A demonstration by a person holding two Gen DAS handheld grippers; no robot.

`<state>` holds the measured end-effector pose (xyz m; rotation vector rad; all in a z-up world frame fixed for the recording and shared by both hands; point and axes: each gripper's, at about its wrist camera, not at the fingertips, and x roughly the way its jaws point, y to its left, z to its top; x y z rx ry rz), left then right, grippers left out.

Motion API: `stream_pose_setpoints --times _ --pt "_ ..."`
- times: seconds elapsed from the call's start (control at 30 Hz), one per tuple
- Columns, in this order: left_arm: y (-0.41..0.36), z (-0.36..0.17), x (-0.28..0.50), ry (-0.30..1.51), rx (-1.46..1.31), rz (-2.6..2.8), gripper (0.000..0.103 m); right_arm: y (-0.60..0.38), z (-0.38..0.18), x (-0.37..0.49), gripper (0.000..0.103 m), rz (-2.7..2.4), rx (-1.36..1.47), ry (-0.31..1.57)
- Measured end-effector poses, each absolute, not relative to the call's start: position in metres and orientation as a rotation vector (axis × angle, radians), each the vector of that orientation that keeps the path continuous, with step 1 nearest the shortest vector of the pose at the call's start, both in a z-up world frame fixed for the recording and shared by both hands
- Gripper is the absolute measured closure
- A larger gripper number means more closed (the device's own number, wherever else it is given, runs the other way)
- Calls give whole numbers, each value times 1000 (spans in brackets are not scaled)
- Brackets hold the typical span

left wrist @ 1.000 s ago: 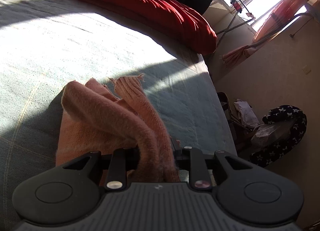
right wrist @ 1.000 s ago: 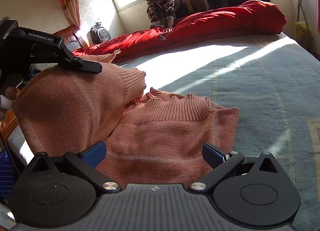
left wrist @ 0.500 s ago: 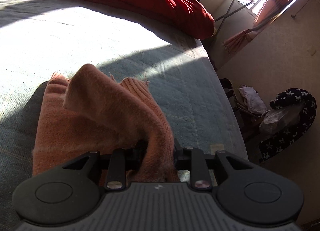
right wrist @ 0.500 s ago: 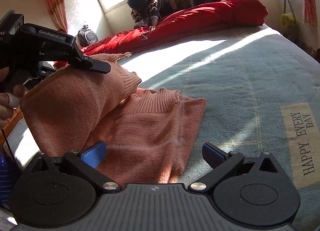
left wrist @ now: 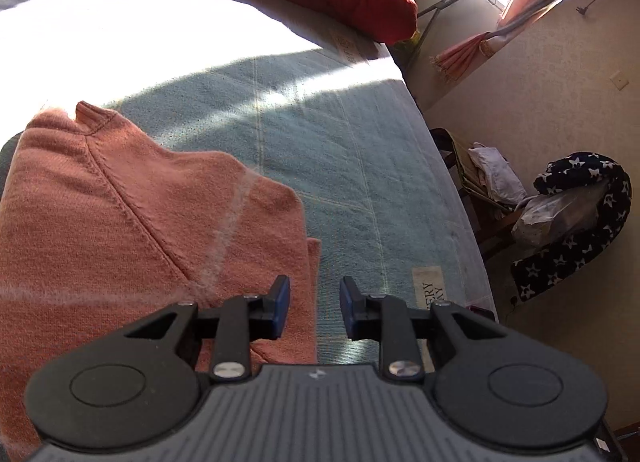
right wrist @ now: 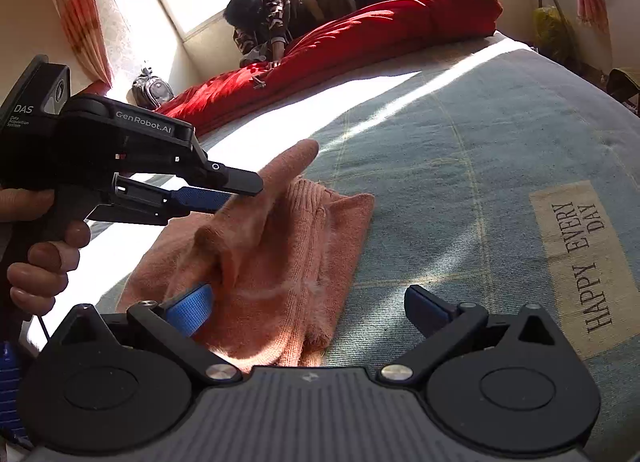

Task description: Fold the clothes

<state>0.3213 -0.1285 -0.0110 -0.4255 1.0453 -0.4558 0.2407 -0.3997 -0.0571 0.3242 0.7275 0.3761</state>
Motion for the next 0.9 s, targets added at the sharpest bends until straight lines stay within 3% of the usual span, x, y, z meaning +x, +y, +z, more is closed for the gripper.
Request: stream_pose_setpoints --times 0.13,0.2,0.37,0.47,0.7,0.9 --pt "-137 -1 314 1027 -343 -504 75 -404 -59 242 0 365 339 726" --pt "-136 6 308 1003 -272 -510 62 -407 -59 242 0 350 349 712" --pt "-121 17 289 977 -81 -509 59 -413 -55 236 0 342 401 603" --pt "-103 18 272 982 17 -495 48 -414 -53 234 0 354 427 533" --pt "-70 11 219 929 224 -505 38 -401 -47 239 0 407 431 502" --pt "-65 -13 223 912 205 -543 38 -381 -44 241 0 467 413 500"
